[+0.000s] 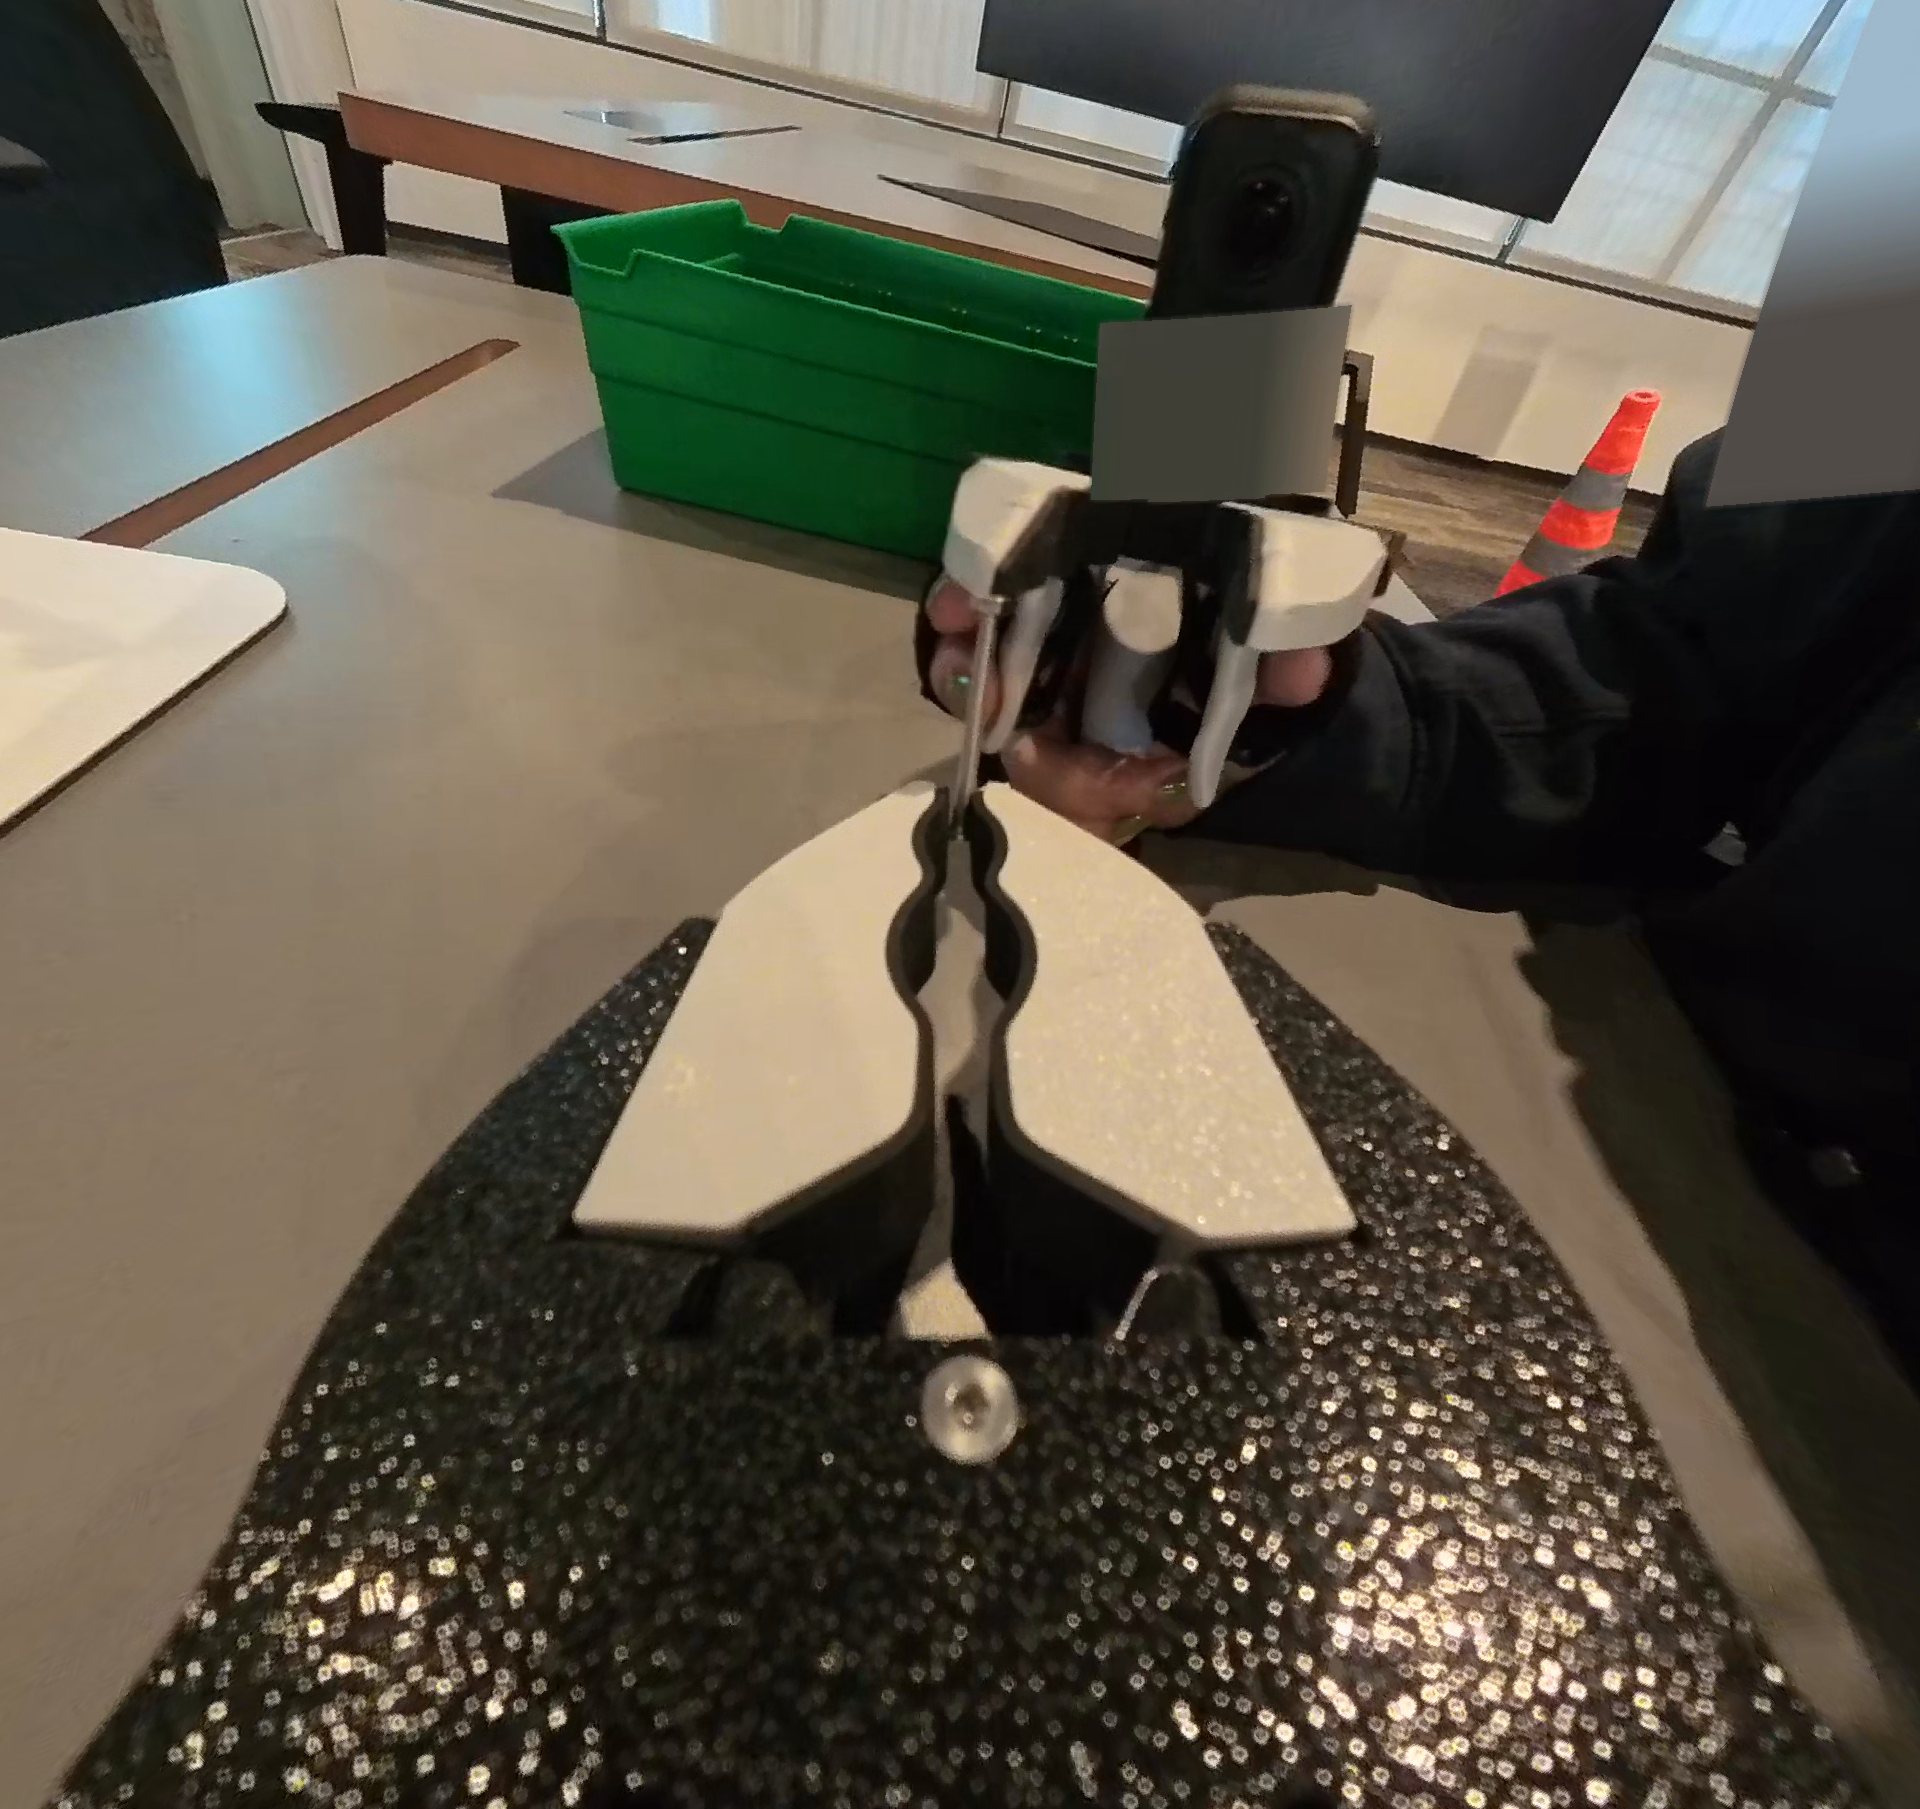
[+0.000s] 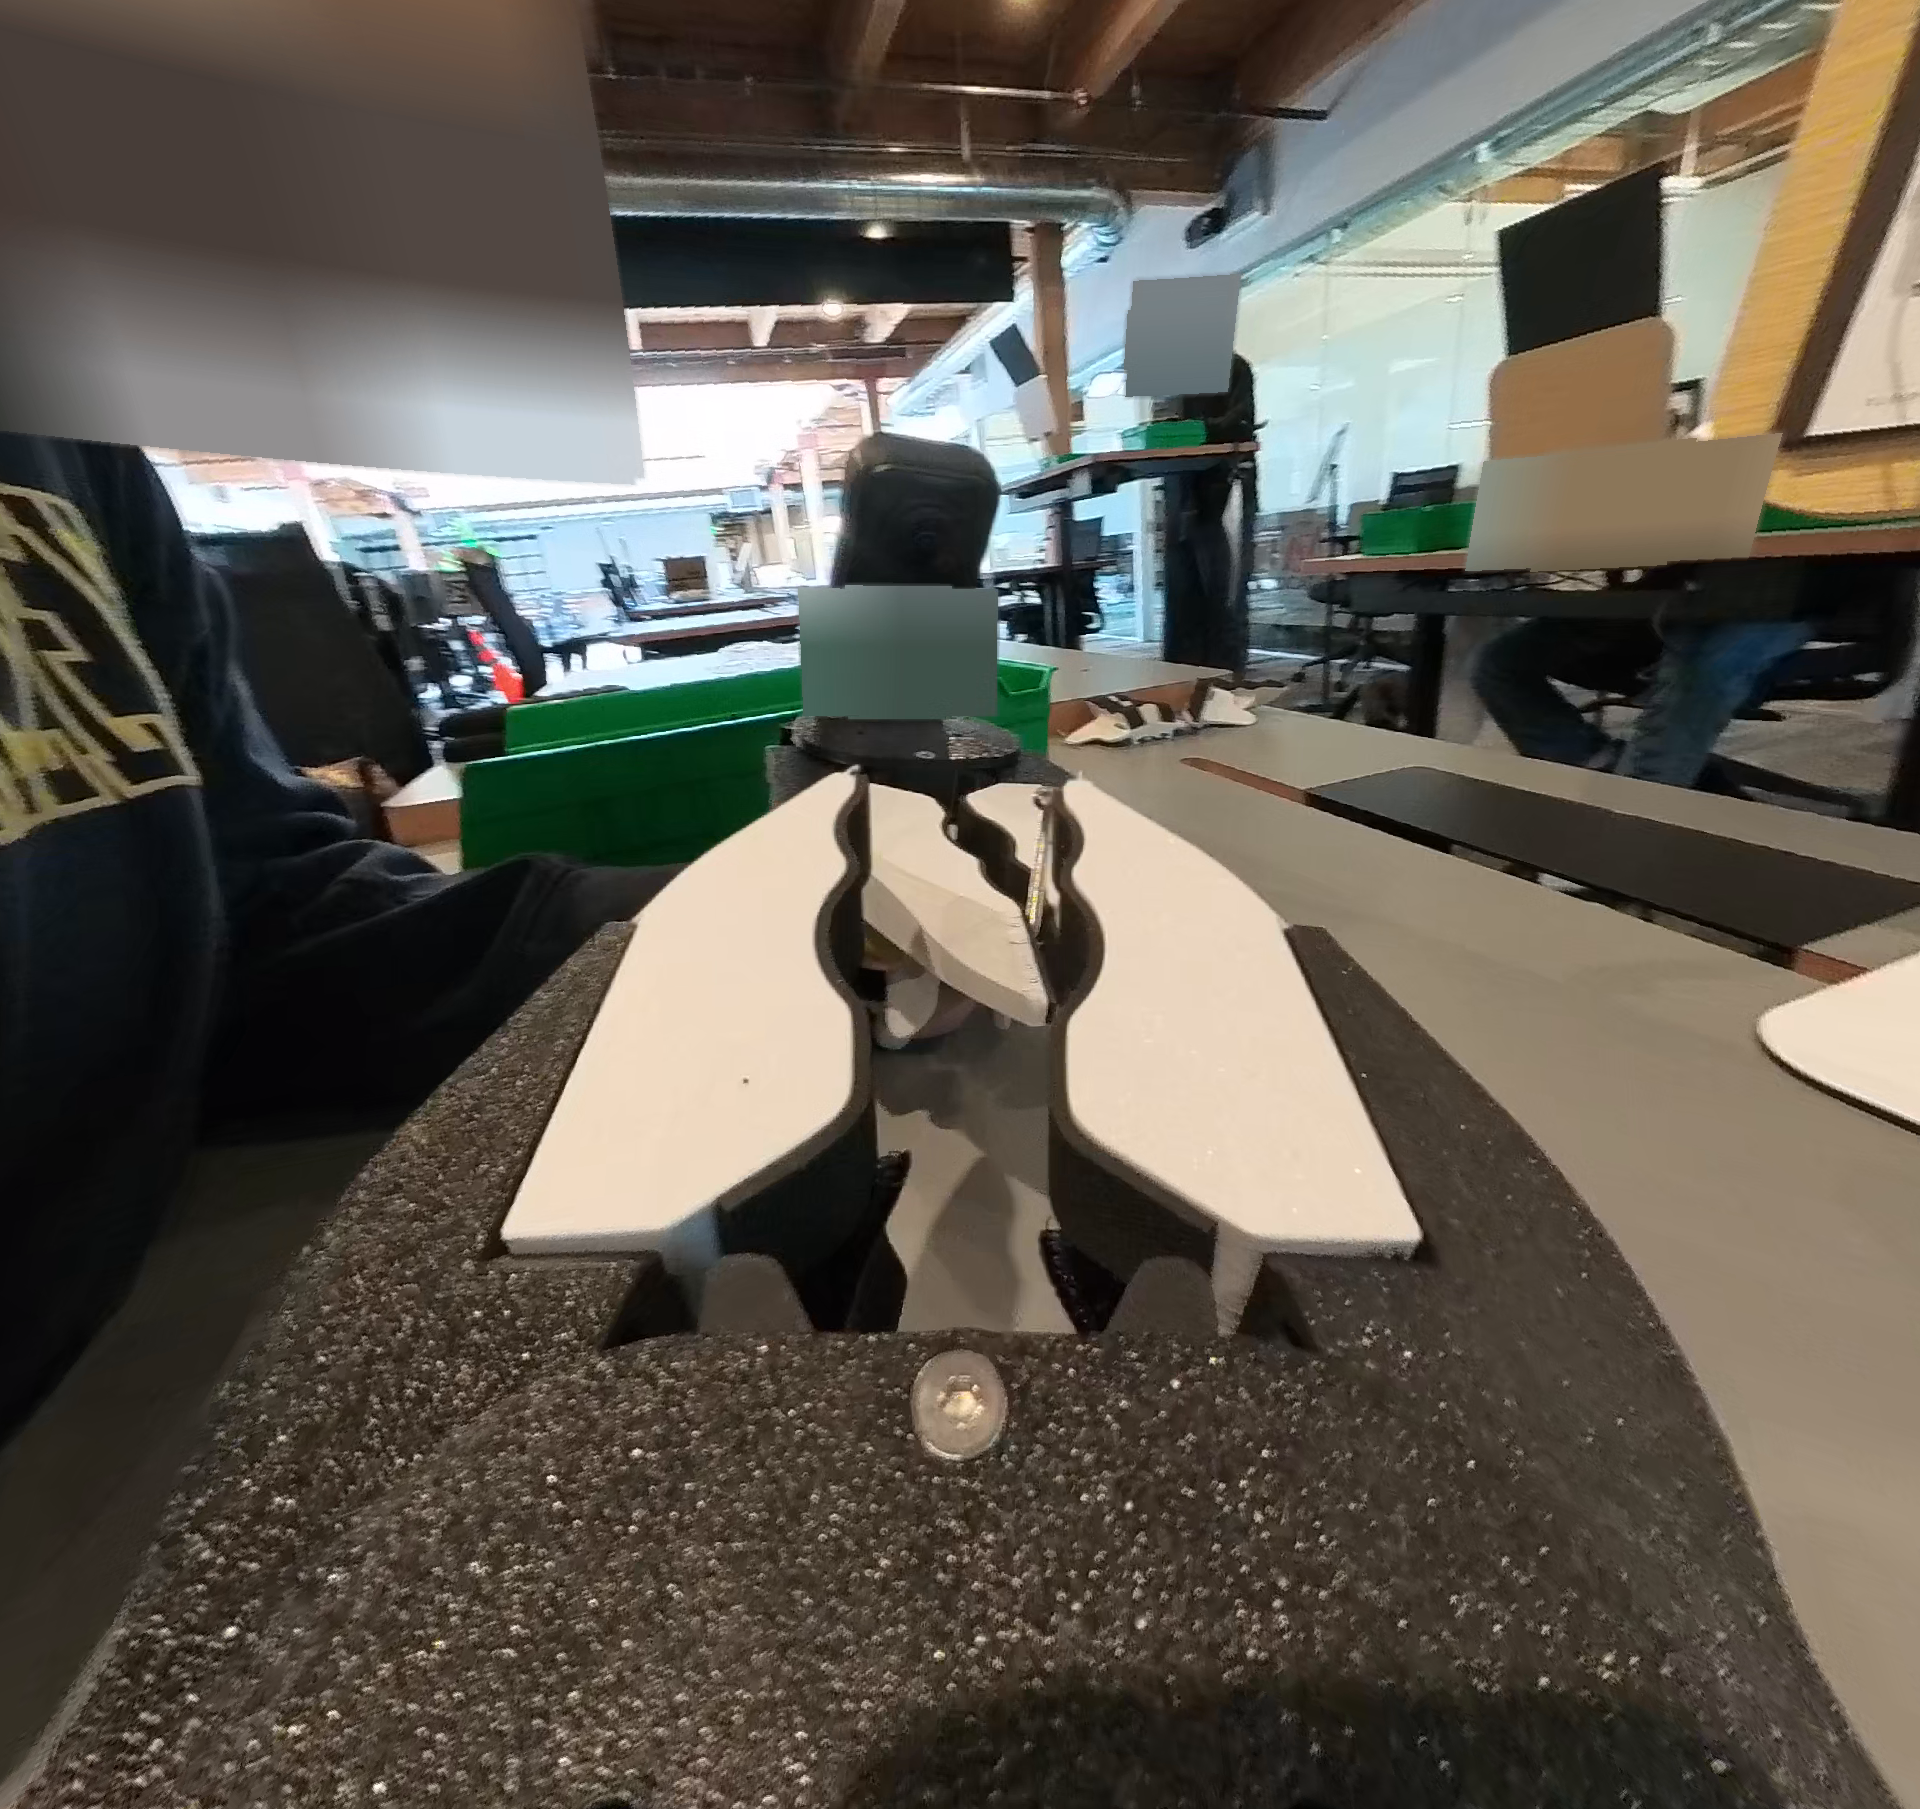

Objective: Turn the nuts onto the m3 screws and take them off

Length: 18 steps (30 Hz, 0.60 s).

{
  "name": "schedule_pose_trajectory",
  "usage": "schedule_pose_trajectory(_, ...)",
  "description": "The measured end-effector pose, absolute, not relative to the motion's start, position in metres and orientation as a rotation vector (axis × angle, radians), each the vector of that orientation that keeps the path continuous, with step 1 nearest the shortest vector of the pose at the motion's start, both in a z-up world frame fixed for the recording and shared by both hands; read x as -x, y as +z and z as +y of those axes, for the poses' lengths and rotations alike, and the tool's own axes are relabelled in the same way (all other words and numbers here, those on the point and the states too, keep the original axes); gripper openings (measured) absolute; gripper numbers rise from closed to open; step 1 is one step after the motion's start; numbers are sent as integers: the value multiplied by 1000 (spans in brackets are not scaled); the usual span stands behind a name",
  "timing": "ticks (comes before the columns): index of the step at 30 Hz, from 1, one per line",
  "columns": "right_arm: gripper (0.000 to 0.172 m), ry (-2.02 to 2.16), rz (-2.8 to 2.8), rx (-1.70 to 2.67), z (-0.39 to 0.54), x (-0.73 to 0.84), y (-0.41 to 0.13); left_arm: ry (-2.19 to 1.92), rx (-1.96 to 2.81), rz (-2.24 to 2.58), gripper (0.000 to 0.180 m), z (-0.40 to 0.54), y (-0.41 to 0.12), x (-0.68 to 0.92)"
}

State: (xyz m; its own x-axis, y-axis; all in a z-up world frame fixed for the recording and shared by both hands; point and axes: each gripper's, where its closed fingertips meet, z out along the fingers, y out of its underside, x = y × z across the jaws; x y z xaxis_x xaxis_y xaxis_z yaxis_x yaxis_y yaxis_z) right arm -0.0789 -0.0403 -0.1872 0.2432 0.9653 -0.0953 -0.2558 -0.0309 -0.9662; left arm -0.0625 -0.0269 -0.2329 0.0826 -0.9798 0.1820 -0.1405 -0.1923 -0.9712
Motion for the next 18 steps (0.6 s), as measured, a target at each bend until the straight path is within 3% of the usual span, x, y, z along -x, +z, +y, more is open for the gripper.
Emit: schedule_pose_trajectory(18,35,1143,-803,1182,-38,80,-188,-1218,1497,1178,3,-27,-234,62)
